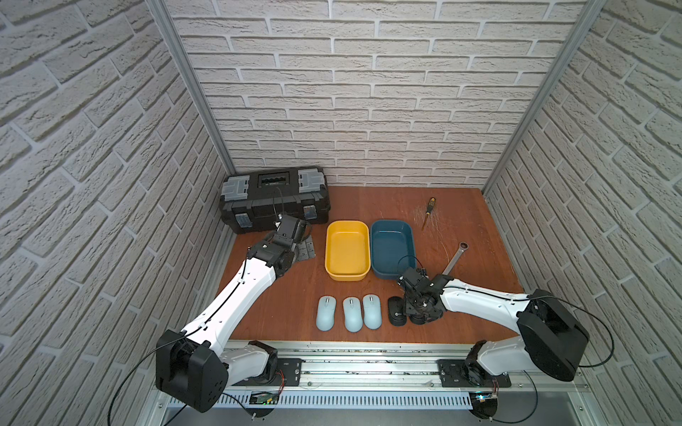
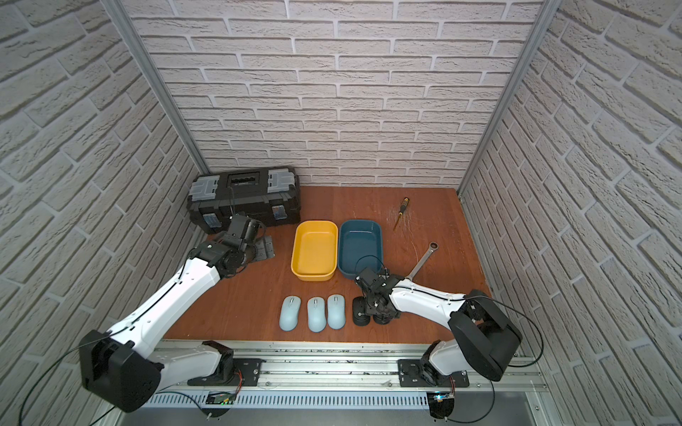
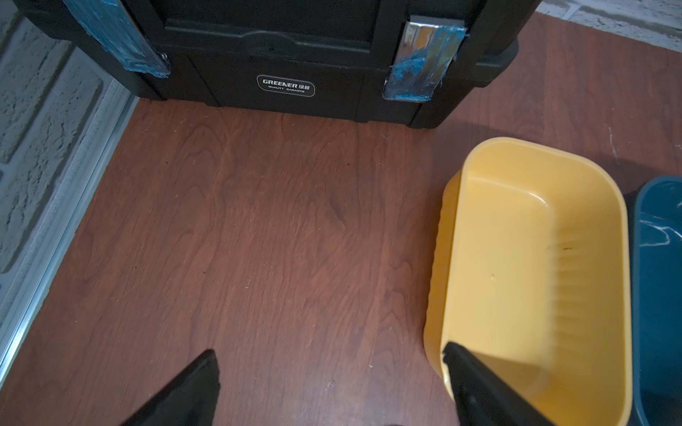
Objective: Place the mice by color into the storage box
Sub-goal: Pick up the mouse from the center of the board, then place the mouse in the storage box.
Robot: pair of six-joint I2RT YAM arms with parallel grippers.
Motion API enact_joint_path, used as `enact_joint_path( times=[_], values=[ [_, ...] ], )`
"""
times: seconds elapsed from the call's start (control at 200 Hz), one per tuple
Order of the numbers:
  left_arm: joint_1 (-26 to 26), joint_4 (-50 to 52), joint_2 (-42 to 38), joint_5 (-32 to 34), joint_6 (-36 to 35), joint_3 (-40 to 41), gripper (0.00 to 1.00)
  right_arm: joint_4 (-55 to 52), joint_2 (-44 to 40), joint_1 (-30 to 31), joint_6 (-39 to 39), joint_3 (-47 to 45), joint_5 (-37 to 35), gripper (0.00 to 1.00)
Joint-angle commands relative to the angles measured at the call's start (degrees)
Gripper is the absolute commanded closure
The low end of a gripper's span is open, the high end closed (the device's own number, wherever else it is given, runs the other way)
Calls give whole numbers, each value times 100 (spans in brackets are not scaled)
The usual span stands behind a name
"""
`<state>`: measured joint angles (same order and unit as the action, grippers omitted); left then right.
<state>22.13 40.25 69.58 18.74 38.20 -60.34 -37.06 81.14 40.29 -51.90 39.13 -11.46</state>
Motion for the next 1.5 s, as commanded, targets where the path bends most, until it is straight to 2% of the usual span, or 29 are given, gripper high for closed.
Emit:
enact_joint_path(
  times=[0.0,0.215,0.455,0.66,0.83,1.07,1.225,1.37,1.495],
  values=[
    [-51,-114,-125,-27,40,66,3,4,133,-13,-29,-365,126,43],
    [-44,-114,-54,-42,64,31,3,-192,-164,-14,-43,-427,76,56],
    [-51,-92,-33,-29,100,26,3,-974,-917,-13,4,-159,-156,56],
    [-51,-31,-35,-38,113,-39,3,-1740,-1616,-8,184,507,-330,57],
    [-52,-18,-23,-79,172,-57,3,-1581,-1610,-39,557,1278,-823,57],
    [-65,25,-208,-10,193,-135,4,-612,-372,-509,1385,2372,-720,57],
    [-62,2,-184,-24,245,-207,4,43,832,-914,1786,3205,-254,57],
    [-75,-49,-140,-11,252,-259,4,-171,2140,-1182,2058,4380,134,58],
    [-97,-53,-94,-11,234,-279,4,-74,2779,-1283,2164,4763,363,58]
  ],
)
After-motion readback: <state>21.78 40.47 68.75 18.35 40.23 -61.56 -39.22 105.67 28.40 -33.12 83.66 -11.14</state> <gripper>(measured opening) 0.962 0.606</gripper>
